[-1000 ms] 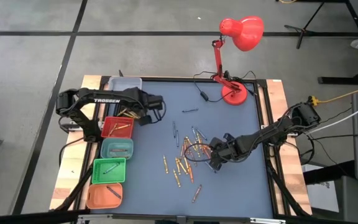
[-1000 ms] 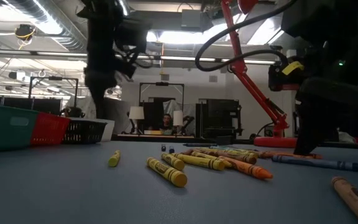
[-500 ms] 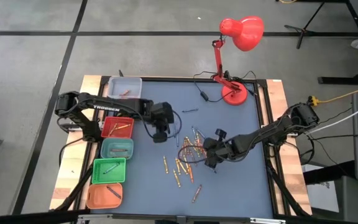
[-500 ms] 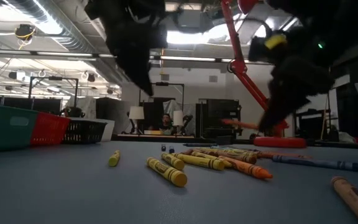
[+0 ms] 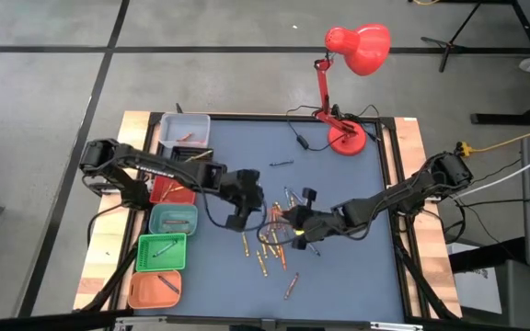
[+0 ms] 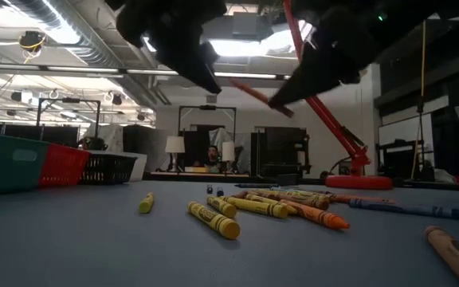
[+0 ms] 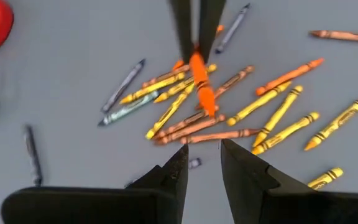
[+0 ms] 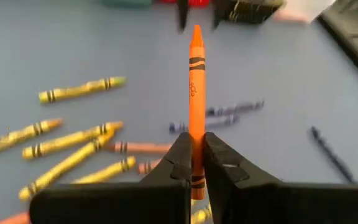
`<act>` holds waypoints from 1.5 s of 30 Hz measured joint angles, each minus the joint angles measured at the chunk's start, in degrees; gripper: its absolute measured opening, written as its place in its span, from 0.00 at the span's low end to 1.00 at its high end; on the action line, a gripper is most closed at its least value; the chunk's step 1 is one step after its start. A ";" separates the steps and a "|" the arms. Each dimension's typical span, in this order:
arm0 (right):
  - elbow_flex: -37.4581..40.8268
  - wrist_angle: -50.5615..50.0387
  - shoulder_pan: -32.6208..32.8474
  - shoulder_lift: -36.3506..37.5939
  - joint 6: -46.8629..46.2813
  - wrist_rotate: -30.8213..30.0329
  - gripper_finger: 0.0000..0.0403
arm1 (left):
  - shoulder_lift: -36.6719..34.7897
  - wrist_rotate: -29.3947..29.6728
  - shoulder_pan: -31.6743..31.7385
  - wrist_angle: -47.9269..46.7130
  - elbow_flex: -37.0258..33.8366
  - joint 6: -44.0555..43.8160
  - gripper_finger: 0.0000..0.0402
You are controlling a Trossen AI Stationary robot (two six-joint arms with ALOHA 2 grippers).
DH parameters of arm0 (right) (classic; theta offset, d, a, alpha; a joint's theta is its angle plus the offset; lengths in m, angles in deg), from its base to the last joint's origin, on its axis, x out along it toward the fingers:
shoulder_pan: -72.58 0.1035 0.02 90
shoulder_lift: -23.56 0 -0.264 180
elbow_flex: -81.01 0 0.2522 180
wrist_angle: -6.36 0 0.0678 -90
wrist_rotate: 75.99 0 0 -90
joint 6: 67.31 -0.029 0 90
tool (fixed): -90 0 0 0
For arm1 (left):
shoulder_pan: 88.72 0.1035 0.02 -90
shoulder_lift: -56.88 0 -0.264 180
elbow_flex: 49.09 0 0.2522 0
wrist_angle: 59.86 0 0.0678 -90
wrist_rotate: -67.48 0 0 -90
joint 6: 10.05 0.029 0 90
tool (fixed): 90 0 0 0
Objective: Sort crayons
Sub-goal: Put the orange crayon into the transparent bin
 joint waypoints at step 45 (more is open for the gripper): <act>-0.09 10.25 0.01 0.09 9.31 -0.32 0.31 | -0.17 5.29 -3.22 6.66 0.00 0.49 0.03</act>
